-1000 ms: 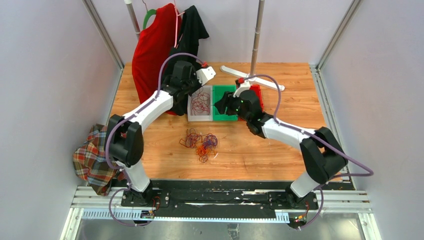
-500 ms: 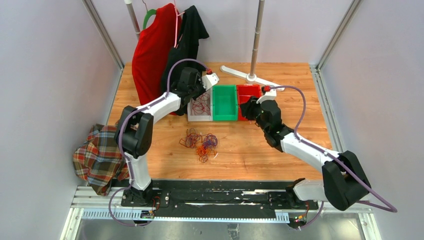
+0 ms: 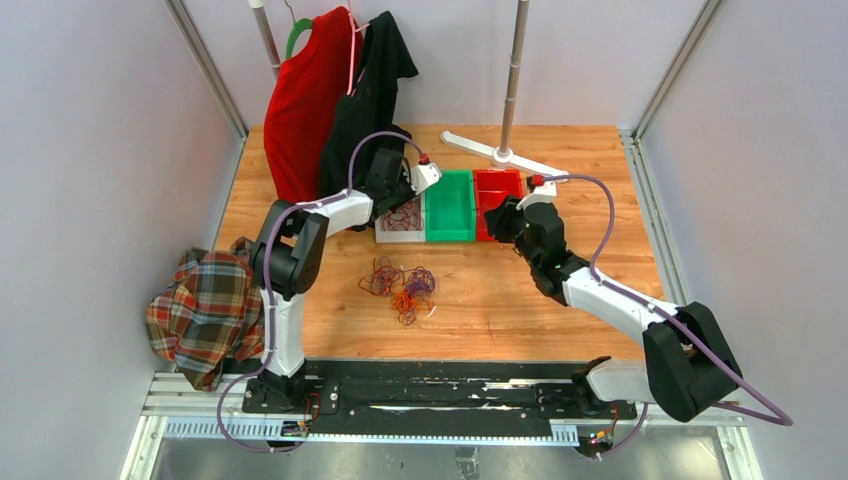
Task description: Untangle the cables
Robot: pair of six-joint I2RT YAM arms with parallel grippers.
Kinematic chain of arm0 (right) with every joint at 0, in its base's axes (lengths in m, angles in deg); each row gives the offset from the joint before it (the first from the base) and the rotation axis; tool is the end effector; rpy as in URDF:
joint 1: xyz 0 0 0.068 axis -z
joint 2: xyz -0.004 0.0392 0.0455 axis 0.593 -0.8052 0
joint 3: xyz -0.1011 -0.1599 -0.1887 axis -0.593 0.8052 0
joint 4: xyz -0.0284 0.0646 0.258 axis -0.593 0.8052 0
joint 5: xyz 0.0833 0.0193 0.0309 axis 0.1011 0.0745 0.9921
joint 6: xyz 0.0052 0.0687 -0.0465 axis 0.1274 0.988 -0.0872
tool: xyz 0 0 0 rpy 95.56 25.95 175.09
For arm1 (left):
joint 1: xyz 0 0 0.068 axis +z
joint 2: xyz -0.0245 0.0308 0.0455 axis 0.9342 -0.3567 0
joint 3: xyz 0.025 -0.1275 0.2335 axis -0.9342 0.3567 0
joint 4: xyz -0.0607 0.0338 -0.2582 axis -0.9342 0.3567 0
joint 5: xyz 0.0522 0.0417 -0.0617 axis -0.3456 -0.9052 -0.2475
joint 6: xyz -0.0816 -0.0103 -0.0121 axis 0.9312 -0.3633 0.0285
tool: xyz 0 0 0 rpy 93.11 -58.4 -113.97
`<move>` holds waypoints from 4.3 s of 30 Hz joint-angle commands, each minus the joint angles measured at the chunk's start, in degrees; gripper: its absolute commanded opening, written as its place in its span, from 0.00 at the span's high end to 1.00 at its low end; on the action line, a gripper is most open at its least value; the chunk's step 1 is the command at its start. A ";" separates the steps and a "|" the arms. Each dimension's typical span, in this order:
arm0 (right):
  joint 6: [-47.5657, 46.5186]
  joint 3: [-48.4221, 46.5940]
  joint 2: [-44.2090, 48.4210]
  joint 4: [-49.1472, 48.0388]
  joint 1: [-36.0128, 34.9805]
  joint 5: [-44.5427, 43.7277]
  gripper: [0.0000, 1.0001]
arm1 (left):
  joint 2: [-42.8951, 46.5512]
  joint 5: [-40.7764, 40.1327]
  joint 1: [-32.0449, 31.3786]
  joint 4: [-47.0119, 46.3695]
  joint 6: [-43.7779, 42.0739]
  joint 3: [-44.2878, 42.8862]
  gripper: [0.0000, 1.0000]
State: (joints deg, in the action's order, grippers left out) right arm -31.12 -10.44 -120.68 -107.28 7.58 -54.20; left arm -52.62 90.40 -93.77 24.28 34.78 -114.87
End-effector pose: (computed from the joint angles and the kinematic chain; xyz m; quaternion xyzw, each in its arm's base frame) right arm 0.2923 0.1490 0.2319 0.0377 0.7655 0.2545 0.5898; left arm 0.4421 -0.2061 0.1417 0.4735 0.7625 0.0350 0.4396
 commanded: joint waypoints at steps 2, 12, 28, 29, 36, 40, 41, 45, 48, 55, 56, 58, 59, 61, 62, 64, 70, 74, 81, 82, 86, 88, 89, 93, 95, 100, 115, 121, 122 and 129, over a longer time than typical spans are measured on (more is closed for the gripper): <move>0.45 0.92 1.43 -0.70 1.49 -1.16 0.67 | -0.81 0.85 0.01 0.35 -0.15 -4.09 0.94; -0.11 -0.21 2.90 0.58 2.72 -0.72 0.67 | 5.93 12.09 3.94 22.55 -2.14 -12.17 0.45; -0.51 -1.29 4.22 2.88 4.43 0.40 0.68 | 13.14 25.91 -0.04 43.22 -21.44 -10.29 0.24; -0.50 -1.31 4.13 2.84 4.45 0.53 0.68 | 13.33 25.56 -0.55 43.25 -23.40 -9.52 0.24; 0.02 -1.63 3.22 2.92 4.87 1.37 0.69 | 11.49 20.71 -2.66 39.25 -29.33 -7.60 0.35; 0.24 -1.60 2.98 2.86 4.89 2.08 0.71 | 9.52 17.62 -2.59 35.30 -29.06 -8.13 0.54; 0.28 -1.69 2.83 2.84 4.96 2.18 0.71 | 9.54 17.31 -2.58 33.79 -29.28 -7.61 0.56; 0.46 -1.65 2.61 2.84 5.02 2.26 0.73 | 8.30 17.57 -2.61 32.48 -30.13 -8.06 0.64; 0.55 -1.69 2.44 2.84 5.28 2.42 0.75 | 5.58 16.29 -2.58 34.29 -29.47 -10.46 0.71; 1.27 -1.44 2.38 2.94 6.49 3.80 0.78 | 1.52 10.09 -2.40 29.40 -26.79 -11.03 0.90; 1.46 -1.48 2.43 2.99 6.62 3.89 0.78 | 1.00 8.96 -2.37 28.36 -25.92 -11.06 0.93; 1.55 -1.58 2.56 3.16 6.73 3.99 0.79 | 0.19 7.51 -2.20 27.03 -24.66 -11.22 0.96; 1.57 -1.57 2.60 3.31 6.74 4.09 0.79 | 0.03 6.86 -2.15 25.92 -23.99 -11.01 0.98; 1.56 -1.84 2.77 3.69 6.75 4.08 0.80 | 0.07 6.00 -2.01 24.33 -23.32 -10.40 0.99; 1.61 -1.84 2.85 3.71 6.80 4.14 0.80 | 0.28 6.04 -1.97 24.28 -23.04 -10.26 0.99; 1.61 -1.96 3.15 4.18 6.82 4.25 0.80 | 1.29 6.71 -1.97 25.72 -22.71 -10.42 0.94; -0.01 -1.43 5.74 4.27 6.82 3.72 0.74 | 8.98 11.12 -1.97 39.04 -21.39 -14.31 0.22; -0.25 -1.68 6.76 4.84 6.82 3.78 0.62 | 14.12 10.65 -1.97 46.00 -18.61 -14.89 0.03; -1.44 -2.00 8.32 4.74 6.82 5.01 0.50 | 27.17 10.68 -1.39 50.19 -10.71 -7.79 0.02; -1.57 -2.09 8.32 4.69 6.82 5.33 0.50 | 29.27 11.82 -1.17 51.55 -10.57 -6.00 0.02; -1.35 -2.45 7.92 4.72 6.76 6.65 0.50 | 37.27 17.78 -0.24 55.27 -9.98 3.84 0.01; -1.10 -2.48 7.80 4.74 6.69 7.21 0.50 | 40.07 19.75 -0.12 55.37 -10.35 10.65 0.02; -1.15 -2.46 7.72 4.69 6.71 7.48 0.51 | 40.87 20.47 -0.08 55.34 -10.17 12.89 0.03; -1.12 -2.28 7.79 4.85 6.74 8.14 0.52 | 40.47 21.33 1.44 50.17 -1.64 18.48 0.16; -0.99 -2.25 7.66 5.05 6.70 8.35 0.54 | 39.77 20.89 2.78 45.76 1.91 20.58 0.23; -0.49 -2.43 6.78 5.14 6.69 9.01 0.57 | 36.65 21.05 5.36 41.75 3.80 23.54 0.34; -0.12 -2.47 6.66 5.14 6.63 11.35 0.64 | 31.82 16.49 5.90 34.80 3.36 24.68 0.80; 0.75 -3.07 6.04 3.94 6.27 13.33 0.67 | 38.31 19.79 5.86 40.71 1.25 22.89 0.99; 0.44 -3.29 6.08 3.73 6.03 13.78 0.67 | 38.95 21.50 5.86 43.61 0.00 21.46 0.99; -3.08 -4.89 5.93 -0.35 2.00 17.29 0.56 | 40.22 26.33 5.86 65.53 -6.11 2.50 0.99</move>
State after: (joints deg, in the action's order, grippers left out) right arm -31.71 -12.91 -114.49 -103.32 12.38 -40.27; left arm -14.41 112.63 -88.28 76.02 32.72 -102.09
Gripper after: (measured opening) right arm 0.400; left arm 0.019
